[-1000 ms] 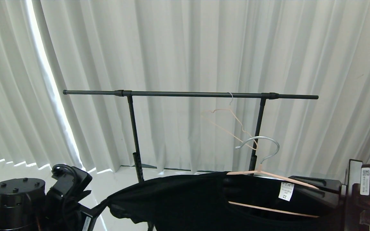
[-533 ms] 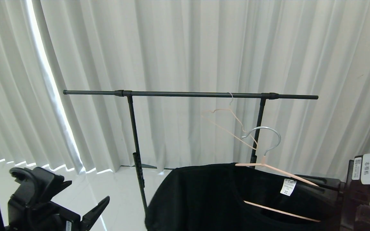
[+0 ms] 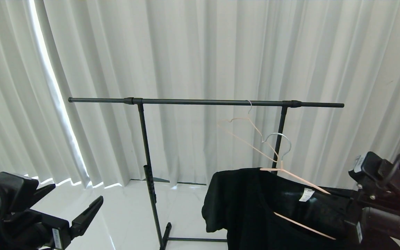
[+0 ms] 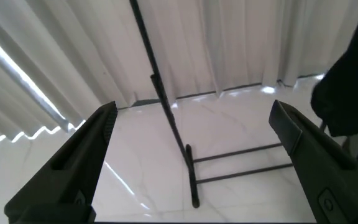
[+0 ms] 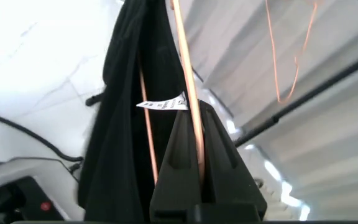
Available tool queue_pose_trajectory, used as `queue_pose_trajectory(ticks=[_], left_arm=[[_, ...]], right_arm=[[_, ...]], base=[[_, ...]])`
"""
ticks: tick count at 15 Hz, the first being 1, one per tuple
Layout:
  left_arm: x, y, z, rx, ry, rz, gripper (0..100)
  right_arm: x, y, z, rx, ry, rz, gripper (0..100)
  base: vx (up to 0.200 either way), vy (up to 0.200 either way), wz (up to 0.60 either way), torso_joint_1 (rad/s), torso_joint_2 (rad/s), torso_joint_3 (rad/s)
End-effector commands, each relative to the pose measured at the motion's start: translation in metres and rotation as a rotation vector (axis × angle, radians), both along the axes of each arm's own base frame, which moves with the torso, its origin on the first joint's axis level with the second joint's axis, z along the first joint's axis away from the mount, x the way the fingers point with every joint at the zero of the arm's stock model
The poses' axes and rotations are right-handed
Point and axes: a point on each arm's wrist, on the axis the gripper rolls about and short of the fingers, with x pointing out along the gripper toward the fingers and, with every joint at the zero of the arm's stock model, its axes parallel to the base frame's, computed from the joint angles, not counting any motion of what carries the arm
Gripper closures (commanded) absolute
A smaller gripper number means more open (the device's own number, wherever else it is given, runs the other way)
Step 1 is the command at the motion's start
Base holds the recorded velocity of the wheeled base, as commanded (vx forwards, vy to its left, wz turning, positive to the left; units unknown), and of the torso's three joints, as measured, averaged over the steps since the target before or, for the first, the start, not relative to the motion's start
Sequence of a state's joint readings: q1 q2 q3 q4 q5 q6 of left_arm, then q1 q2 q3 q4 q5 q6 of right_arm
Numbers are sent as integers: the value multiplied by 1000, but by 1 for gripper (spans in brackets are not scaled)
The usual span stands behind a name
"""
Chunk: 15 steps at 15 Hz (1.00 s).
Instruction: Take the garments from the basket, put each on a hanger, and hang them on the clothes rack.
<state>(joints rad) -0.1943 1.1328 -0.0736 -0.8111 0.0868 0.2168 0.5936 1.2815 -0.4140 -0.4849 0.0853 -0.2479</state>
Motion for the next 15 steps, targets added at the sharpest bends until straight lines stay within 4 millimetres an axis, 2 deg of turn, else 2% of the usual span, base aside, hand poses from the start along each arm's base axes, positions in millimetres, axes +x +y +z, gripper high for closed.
queue_pose_trajectory(ticks=[1,4,10,15], left_arm=[[9,-1,4,7,-3,34,0],[20,1,9,48,-8,182,0],[19,0,11,43,-25,188,0],[17,-10,11,42,-24,117,0]], right_arm=[[18,20,-8,6,81,-81,100],[30,44,-11,44,136,-149,100],[47,57,-4,55,101,-182,100],[48,60,-3,66,87,-175,100]], base=[[0,0,0,0,0,0],[0,0,0,0,0,0],[0,0,0,0,0,0],[200,0,0,-2,1,2]])
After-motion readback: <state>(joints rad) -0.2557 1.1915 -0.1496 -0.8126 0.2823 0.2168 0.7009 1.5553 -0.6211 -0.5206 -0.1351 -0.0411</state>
